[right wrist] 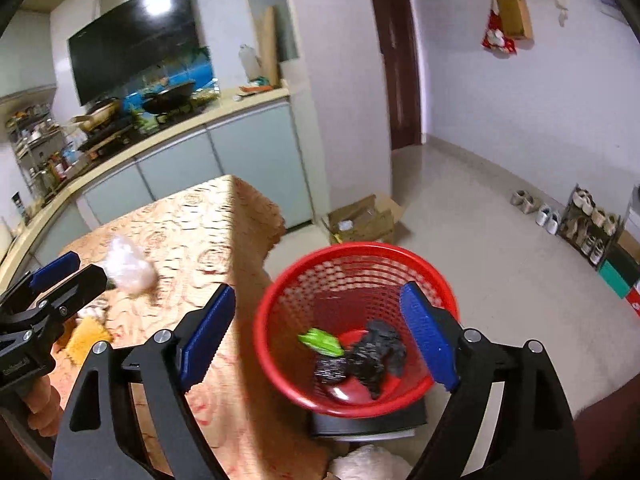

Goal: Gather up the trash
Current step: 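Withdraw both tools from the basket back over the table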

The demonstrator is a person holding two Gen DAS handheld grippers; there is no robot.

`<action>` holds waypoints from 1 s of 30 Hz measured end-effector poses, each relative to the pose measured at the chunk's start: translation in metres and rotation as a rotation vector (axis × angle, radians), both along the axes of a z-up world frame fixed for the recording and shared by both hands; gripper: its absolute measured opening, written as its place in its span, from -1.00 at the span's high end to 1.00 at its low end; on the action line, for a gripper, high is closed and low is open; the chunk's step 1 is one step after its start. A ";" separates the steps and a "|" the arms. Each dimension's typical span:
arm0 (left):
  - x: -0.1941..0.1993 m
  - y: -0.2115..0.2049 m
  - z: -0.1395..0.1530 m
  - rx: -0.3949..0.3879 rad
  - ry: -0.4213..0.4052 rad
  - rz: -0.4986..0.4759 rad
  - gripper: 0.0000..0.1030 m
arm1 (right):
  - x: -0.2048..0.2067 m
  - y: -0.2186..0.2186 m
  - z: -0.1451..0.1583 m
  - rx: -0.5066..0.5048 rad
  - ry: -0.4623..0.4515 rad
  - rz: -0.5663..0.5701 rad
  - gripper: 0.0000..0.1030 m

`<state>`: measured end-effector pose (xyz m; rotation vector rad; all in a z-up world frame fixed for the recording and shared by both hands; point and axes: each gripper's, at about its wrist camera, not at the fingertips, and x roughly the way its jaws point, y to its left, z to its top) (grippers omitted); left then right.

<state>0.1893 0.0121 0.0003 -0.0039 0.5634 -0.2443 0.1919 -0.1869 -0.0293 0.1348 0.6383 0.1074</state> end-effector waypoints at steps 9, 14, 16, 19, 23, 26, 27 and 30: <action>-0.031 0.105 0.007 0.007 -0.006 0.226 -0.68 | -0.004 0.069 0.013 0.004 -0.033 0.102 -0.68; -0.047 0.170 0.005 0.014 0.005 0.370 -0.68 | -0.004 0.101 0.015 -0.005 -0.030 0.154 -0.68; -0.053 0.191 0.004 0.015 0.011 0.420 -0.68 | -0.003 0.110 0.016 -0.006 -0.030 0.166 -0.68; -0.061 0.215 0.002 0.034 0.015 0.484 -0.68 | 0.000 0.118 0.017 -0.007 -0.030 0.172 -0.68; -0.068 0.243 -0.003 0.045 0.022 0.557 -0.68 | 0.001 0.125 0.016 -0.009 -0.029 0.181 -0.68; -0.073 0.260 -0.010 0.052 0.034 0.608 -0.68 | 0.003 0.129 0.013 -0.016 -0.023 0.193 -0.68; -0.074 0.266 -0.014 0.055 0.039 0.615 -0.68 | 0.003 0.130 0.012 -0.016 -0.020 0.195 -0.69; -0.076 0.273 -0.027 0.061 0.067 0.629 -0.68 | 0.007 0.132 0.008 -0.014 -0.010 0.200 -0.68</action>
